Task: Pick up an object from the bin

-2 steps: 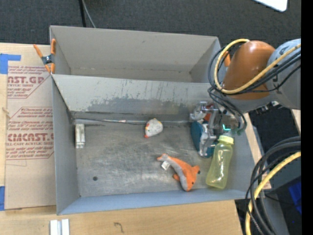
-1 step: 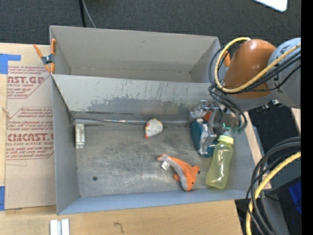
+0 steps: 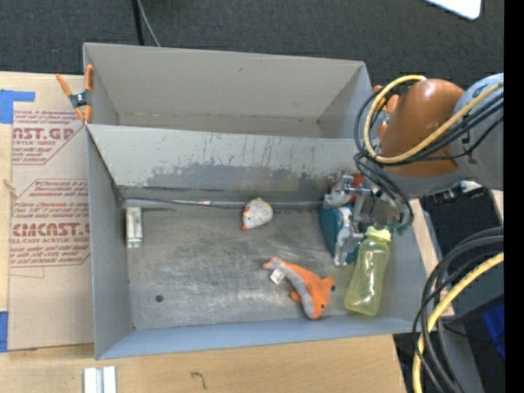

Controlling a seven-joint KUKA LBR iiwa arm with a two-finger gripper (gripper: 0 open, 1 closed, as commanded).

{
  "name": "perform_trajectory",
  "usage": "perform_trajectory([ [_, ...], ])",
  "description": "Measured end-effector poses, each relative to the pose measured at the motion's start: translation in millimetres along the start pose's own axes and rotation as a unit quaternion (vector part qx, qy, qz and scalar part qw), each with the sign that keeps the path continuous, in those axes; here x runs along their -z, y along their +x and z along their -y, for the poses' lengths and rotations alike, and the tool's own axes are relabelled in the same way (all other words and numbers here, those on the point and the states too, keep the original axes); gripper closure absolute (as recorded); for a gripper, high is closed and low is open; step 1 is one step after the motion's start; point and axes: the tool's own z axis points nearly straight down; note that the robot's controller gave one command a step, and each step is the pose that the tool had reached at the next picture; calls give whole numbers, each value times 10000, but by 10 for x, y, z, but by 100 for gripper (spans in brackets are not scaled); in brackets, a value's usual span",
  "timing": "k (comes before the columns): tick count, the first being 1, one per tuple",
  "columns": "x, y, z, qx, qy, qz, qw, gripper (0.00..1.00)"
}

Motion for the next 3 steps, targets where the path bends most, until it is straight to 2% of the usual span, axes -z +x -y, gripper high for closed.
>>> perform_trajectory([
  [1, -246, 76, 80, -589, -44, 69, 9982, 0],
  [2, -317, 264, 80, 345, 2, 92, 9994, 0],
  [3, -477, 550, -252, -669, 14, -34, 9978, 0],
])
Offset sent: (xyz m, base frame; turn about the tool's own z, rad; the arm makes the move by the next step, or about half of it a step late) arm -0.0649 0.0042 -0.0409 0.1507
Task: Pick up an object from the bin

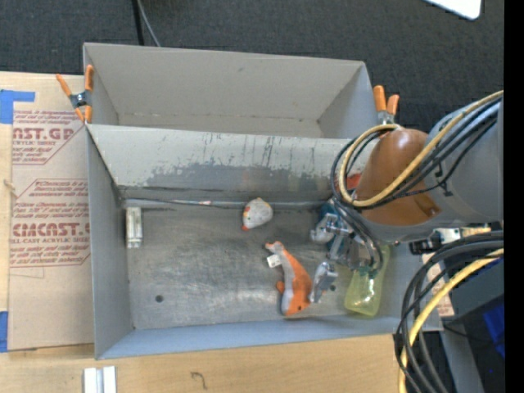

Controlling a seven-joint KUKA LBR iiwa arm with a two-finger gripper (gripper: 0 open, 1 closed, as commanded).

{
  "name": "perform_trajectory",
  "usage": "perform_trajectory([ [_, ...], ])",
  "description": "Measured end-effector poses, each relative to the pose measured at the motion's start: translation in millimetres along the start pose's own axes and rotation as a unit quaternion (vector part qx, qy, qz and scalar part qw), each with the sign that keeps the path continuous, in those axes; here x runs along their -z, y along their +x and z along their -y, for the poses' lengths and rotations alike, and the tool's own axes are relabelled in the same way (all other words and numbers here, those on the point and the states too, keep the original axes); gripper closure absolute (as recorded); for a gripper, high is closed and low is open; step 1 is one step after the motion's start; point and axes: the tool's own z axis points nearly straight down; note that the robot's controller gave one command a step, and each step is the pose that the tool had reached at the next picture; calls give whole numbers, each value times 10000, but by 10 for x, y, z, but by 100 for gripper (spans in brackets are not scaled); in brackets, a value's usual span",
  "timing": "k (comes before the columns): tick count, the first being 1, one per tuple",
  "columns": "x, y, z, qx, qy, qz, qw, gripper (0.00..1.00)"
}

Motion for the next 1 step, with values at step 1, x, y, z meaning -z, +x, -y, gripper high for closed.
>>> perform_trajectory([
  [1, -58, 138, -249, -604, -7, -12, 9982, 0],
])
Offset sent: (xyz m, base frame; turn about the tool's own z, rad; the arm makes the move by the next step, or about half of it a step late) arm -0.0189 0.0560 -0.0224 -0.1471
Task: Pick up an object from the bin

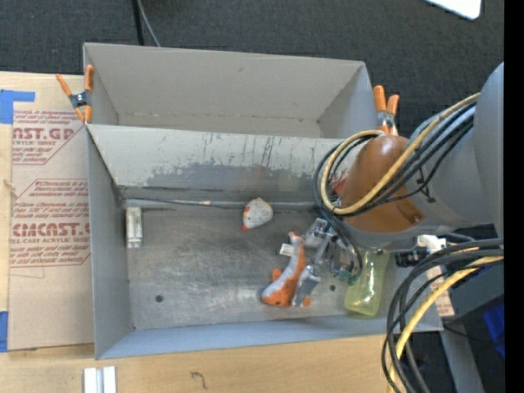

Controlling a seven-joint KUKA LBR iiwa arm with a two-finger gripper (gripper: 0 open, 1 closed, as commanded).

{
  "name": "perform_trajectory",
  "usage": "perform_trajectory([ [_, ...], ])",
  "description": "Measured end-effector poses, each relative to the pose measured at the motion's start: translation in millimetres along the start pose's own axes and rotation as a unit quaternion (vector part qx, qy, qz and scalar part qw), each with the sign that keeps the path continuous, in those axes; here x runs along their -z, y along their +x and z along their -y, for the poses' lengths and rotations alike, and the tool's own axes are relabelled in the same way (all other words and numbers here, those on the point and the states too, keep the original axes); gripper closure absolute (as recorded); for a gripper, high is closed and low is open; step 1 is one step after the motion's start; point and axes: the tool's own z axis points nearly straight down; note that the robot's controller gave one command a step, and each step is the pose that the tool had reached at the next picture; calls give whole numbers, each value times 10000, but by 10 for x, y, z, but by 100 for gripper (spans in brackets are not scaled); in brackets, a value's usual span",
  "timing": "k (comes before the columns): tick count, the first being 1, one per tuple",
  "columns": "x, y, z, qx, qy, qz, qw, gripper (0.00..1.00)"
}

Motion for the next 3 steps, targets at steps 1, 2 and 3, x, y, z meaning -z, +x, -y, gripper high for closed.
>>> perform_trajectory([
  [1, -144, 178, -243, 1336, -2, 45, 9910, 100],
  [2, -144, 178, -243, 1336, -2, 45, 9910, 100],
  [3, -147, 106, -128, 1921, -20, 30, 9814, 100],
])
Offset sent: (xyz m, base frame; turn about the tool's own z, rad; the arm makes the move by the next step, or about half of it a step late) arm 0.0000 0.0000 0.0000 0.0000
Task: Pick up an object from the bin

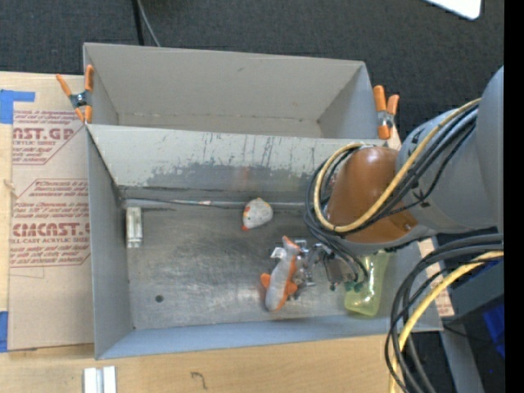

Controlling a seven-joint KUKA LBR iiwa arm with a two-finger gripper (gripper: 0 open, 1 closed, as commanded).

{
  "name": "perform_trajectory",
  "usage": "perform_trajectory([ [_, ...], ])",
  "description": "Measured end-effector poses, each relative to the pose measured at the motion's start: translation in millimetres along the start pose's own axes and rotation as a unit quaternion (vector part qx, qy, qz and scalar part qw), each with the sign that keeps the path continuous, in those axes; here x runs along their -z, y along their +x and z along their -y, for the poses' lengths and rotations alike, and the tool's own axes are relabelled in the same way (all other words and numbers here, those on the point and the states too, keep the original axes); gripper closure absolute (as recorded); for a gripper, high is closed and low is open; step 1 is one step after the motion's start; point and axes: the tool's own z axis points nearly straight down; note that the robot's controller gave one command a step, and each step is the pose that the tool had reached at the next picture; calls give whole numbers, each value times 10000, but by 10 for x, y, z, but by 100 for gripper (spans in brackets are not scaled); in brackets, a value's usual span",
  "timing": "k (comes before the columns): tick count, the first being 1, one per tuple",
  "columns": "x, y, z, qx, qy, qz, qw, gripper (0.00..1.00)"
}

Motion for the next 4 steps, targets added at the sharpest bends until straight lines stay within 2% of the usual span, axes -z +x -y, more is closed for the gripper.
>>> perform_trajectory([
  [1, 1151, 85, 283, 254, 21, -22, 9997, 100],
  [2, 1151, 85, 283, 254, 21, -22, 9997, 100],
  [3, 1187, 93, 275, 568, 19, -26, 9984, 100],
  [4, 732, 99, 455, 1485, 29, 12, 9889, 100],
])
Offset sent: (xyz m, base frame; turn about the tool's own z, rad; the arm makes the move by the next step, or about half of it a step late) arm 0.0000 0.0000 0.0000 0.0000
